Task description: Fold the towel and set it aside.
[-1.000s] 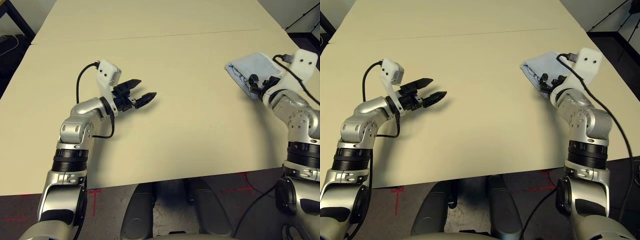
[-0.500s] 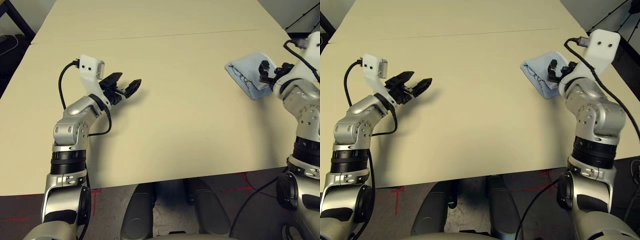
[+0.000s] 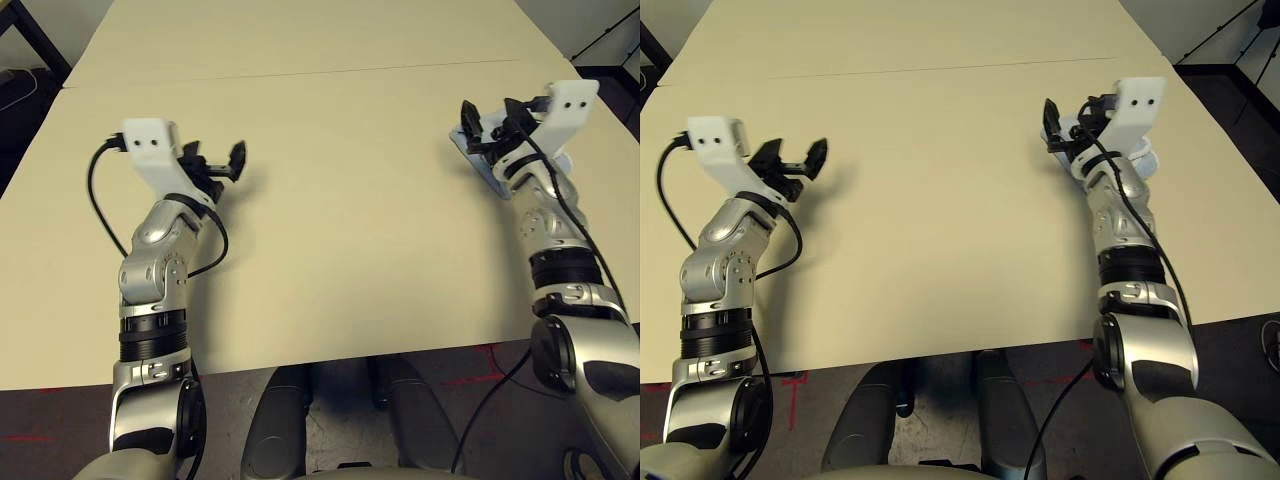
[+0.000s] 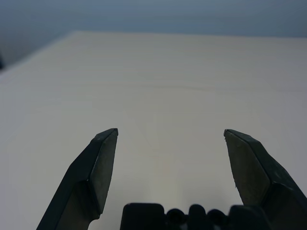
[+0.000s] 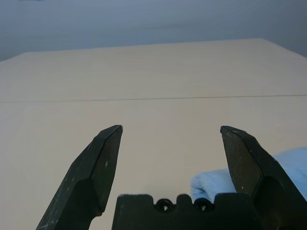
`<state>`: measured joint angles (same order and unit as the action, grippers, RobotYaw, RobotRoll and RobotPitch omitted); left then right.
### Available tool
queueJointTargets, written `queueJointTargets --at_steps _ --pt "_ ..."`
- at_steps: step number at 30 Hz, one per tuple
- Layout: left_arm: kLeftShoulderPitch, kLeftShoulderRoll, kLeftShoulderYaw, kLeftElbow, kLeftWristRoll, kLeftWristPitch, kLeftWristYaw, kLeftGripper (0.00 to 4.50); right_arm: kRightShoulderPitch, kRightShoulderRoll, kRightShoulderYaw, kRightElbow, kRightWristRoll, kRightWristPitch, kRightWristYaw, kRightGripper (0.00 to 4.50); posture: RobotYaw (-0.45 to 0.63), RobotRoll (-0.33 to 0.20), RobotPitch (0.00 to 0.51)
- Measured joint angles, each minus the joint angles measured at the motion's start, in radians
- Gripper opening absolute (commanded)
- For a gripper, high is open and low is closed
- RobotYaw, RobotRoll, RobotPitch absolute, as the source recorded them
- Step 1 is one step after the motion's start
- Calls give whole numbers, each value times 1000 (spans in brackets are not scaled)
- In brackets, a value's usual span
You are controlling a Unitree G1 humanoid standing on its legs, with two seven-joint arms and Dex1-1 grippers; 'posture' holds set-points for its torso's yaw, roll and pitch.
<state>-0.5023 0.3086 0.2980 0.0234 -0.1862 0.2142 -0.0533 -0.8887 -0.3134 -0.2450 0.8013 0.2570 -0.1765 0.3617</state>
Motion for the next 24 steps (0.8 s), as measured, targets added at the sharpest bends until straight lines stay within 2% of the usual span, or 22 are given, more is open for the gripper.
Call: queueJointTargets --at_steps 5,11,17,24 --pt "55 -14 0 38 32 -123 15 4500 -4 24 28 36 -27 -71 38 4460 133 0 218" --pt "73 -10 -5 112 26 -243 -65 4500 1 63 24 90 -39 -136 -28 4460 122 0 214" --pt "53 30 17 222 3 -265 -105 4500 4 79 -12 94 -31 -149 -99 4460 114 0 212" --pt "39 43 29 232 -27 -264 -127 4500 37 78 -4 68 -35 -138 -89 4460 98 0 218"
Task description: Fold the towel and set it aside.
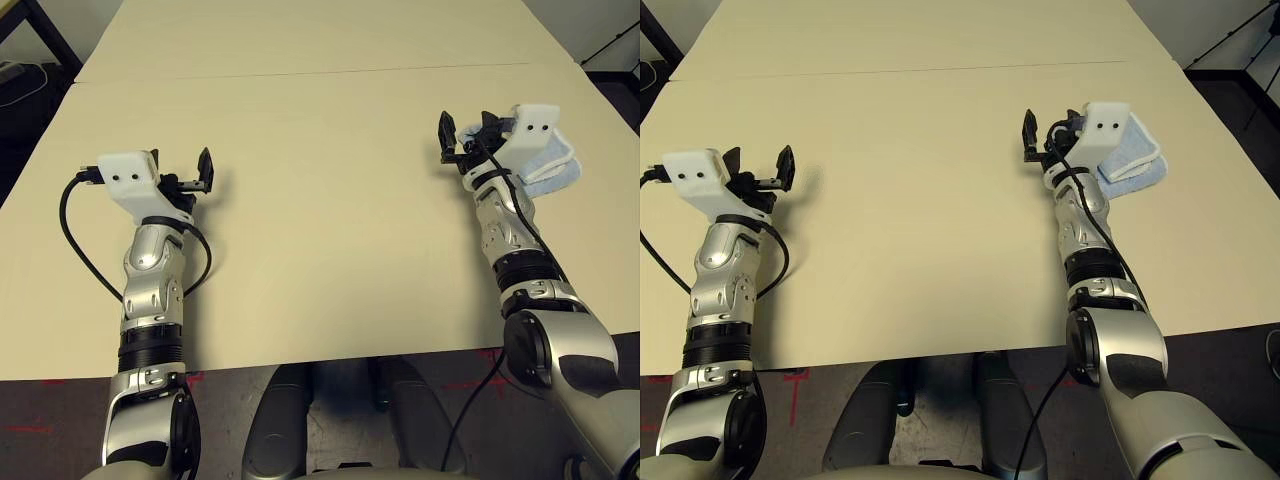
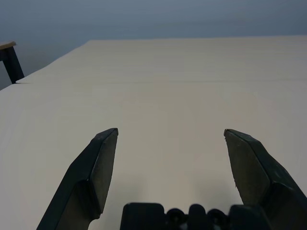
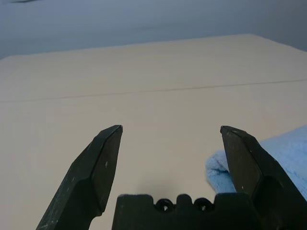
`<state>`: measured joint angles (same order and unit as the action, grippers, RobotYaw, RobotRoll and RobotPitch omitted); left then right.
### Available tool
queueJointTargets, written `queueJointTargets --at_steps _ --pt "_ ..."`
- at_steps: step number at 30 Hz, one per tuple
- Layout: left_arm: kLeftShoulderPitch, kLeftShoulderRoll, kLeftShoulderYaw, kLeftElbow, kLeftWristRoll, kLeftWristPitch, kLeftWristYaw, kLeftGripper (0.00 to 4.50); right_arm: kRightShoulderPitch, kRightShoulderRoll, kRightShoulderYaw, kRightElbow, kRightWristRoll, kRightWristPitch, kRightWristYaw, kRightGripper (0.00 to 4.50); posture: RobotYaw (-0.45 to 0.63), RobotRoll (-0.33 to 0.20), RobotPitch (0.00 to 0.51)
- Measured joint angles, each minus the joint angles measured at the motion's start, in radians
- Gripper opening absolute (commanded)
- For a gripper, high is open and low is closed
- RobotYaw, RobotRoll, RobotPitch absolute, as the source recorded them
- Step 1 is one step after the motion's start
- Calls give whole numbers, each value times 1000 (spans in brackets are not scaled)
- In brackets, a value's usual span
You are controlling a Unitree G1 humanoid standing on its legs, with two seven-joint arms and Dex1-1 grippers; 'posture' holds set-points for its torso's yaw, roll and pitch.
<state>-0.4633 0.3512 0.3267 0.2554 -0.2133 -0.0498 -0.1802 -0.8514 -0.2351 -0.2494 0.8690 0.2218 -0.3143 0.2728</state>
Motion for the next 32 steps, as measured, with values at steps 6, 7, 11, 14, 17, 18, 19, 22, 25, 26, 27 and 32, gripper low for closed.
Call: queueJointTargets --at_steps 6,7,11,14,17,18,19,22,25,26,27,32 --pt "11 17 5 -2 -35 50 -48 4500 16 -1 12 -24 -5 28 34 4460 84 0 217" --pt "11 19 6 -2 -40 60 -52 4500 16 -2 16 -28 -8 30 35 4460 84 0 217" --pt "11 23 9 -2 -59 95 -54 4500 17 -10 24 -44 -18 43 34 4460 80 0 211" --pt "7 25 9 -2 -59 97 -54 4500 17 -12 23 -45 -18 47 29 4460 74 0 210" --pt "1 25 9 0 -58 98 -40 4500 20 -12 23 -50 -18 58 16 4460 72 0 206" --pt "0 25 10 0 -57 98 -32 4500 23 -12 23 -56 -18 61 13 4460 72 0 203" --pt "-2 25 12 2 -57 98 -25 4500 26 -12 23 -61 -18 62 11 4460 72 0 203" --pt "-3 25 18 4 -57 98 -16 4500 37 -12 23 -74 -18 65 9 4460 72 0 200" --pt "-3 25 18 4 -57 98 -16 4500 38 -12 26 -74 -19 71 9 4460 73 0 199" --pt "-3 25 18 4 -58 98 -16 4500 38 -13 26 -74 -20 73 9 4460 79 0 198" --pt "-3 25 18 4 -58 98 -16 4500 37 -13 28 -74 -23 75 9 4460 79 0 198" --pt "-3 25 18 4 -58 103 -14 4500 37 -15 32 -74 -25 81 10 4460 78 0 201"
